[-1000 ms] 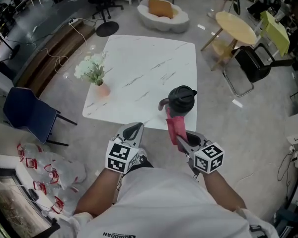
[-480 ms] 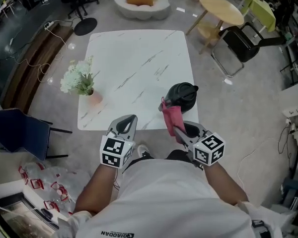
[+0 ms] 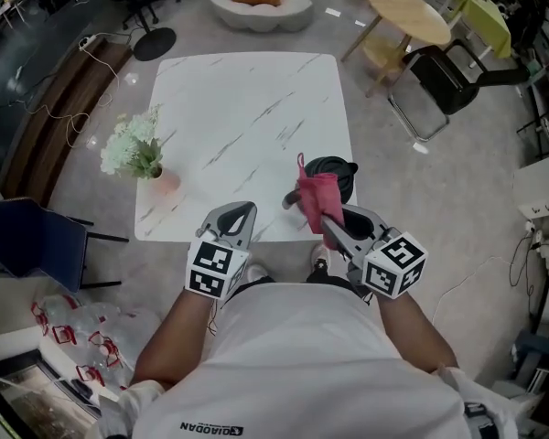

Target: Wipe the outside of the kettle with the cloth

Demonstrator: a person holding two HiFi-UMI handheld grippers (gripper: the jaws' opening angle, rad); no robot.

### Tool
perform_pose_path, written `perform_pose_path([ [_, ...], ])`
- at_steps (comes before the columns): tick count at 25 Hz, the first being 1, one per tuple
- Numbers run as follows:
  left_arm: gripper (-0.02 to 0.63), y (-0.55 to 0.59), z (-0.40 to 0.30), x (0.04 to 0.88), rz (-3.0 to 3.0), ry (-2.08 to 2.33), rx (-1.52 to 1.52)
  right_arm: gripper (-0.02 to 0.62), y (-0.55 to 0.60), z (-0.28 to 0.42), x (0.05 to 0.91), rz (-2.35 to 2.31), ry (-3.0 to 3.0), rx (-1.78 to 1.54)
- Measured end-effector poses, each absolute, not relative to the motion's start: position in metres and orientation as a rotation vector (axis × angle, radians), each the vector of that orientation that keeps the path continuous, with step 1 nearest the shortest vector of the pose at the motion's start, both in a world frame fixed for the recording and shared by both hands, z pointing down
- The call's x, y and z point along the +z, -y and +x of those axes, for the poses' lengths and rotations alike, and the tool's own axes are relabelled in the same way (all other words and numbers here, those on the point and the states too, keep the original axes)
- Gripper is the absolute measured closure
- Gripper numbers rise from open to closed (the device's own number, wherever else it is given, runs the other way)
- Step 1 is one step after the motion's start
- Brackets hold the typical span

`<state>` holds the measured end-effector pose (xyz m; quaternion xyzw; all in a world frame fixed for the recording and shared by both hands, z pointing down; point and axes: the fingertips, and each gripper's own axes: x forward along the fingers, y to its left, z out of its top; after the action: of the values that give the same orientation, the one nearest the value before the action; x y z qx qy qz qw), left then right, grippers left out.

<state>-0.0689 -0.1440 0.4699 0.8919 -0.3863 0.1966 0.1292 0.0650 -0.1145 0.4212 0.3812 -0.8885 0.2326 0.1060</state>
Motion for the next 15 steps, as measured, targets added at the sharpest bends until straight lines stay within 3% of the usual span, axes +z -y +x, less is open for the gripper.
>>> perform_pose_path([
  [2,0.592,0.145,-0.057,0.472,2.623,1.101,0.614,0.495,0.127,0.075,0.413,1.138,2.616,0.685],
  [11,0.443,0.15,0.007,0.511,2.714,0.824,0.805,0.495,0.174,0.089,0.418,1.048,2.524,0.854],
  [15,0.421,0.157,0.026,0.542,2.784,0.724,1.018,0.495,0.183,0.079,0.44,0.995,2.429,0.815],
])
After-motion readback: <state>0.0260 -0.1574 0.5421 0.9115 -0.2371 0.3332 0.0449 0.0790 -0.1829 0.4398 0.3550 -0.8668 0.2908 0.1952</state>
